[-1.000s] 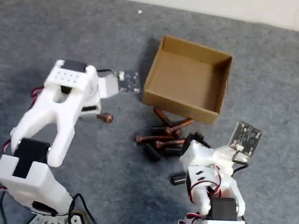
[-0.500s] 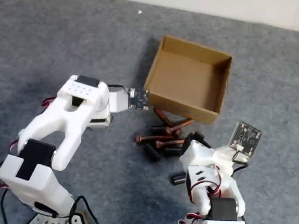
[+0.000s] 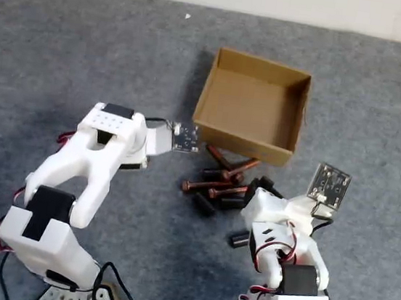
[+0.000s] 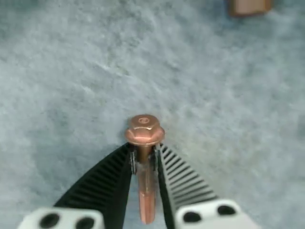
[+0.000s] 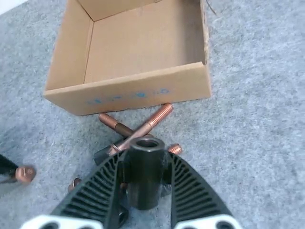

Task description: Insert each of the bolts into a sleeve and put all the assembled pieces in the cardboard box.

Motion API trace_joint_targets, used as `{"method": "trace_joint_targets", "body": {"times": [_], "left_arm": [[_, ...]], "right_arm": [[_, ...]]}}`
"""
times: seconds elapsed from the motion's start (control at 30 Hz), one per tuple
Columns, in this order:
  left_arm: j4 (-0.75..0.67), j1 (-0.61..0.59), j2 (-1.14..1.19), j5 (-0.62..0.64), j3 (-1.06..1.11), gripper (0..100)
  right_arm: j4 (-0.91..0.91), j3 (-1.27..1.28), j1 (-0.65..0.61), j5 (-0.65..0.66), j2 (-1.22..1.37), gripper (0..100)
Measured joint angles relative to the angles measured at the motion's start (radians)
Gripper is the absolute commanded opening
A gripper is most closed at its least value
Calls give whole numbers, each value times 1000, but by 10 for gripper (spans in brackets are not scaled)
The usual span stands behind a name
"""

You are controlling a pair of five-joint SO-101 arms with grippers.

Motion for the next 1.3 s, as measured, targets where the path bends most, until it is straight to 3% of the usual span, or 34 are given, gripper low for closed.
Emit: {"method": "trace_joint_targets", "body": {"times": [0.2,0.27,0.57,0.67,0.93,1.07,1.3], "left_arm": [[190,0,-98,2,-43,6],[216,0,-167,64,-44,6],[238,3,-508,632,-44,6],[241,3,-597,824,-44,6],[239,26,-895,1076,63,6],[149,31,-1077,1220,176,6],[-80,34,-1375,1465,377,6]], "right_arm": [[0,0,0,0,0,5],[0,0,0,0,0,5],[0,0,0,0,0,5],[0,0,-74,0,0,5],[-21,-29,-181,21,0,5],[-98,-44,-269,103,-3,5],[-155,-44,-397,126,-3,5]]}}
